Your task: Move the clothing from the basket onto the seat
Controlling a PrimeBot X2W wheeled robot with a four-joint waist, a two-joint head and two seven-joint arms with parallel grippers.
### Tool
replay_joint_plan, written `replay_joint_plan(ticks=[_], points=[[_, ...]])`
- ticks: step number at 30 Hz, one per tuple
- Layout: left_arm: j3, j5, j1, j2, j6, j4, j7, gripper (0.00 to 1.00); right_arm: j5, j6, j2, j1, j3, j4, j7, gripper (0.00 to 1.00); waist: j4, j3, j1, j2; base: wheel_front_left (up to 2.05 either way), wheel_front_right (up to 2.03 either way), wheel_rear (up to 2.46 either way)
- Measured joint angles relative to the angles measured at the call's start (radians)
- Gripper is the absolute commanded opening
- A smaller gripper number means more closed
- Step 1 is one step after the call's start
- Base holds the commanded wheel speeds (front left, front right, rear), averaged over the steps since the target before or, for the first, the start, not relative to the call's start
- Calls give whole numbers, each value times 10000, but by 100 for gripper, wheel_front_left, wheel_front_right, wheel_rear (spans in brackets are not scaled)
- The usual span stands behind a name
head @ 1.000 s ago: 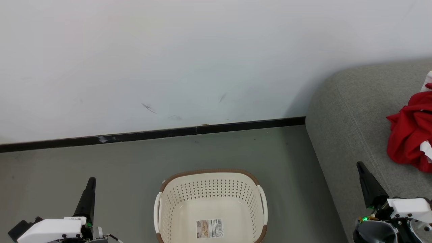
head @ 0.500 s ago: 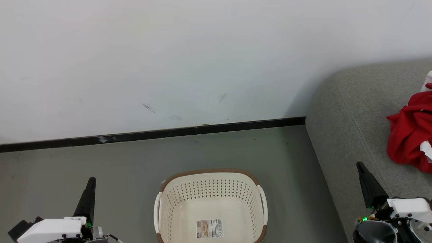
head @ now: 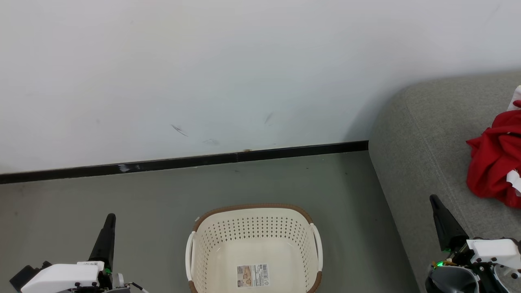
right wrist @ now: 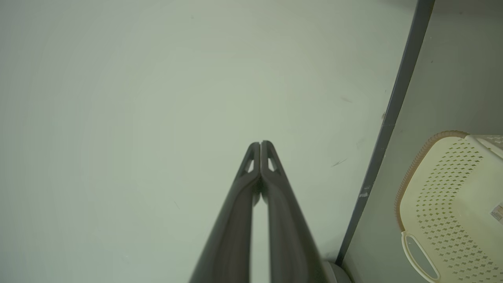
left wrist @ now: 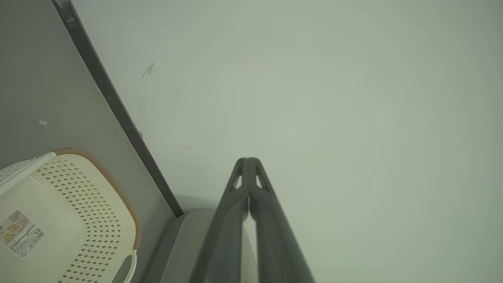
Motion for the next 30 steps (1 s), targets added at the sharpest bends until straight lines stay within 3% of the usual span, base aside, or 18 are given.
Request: replay_joint_plan(ticks=[30], points=[[-4,0,0,0,0,-6,-2,0,0,0,0,0,8,-2,-2,0,0,1,0,0,0,0,0]])
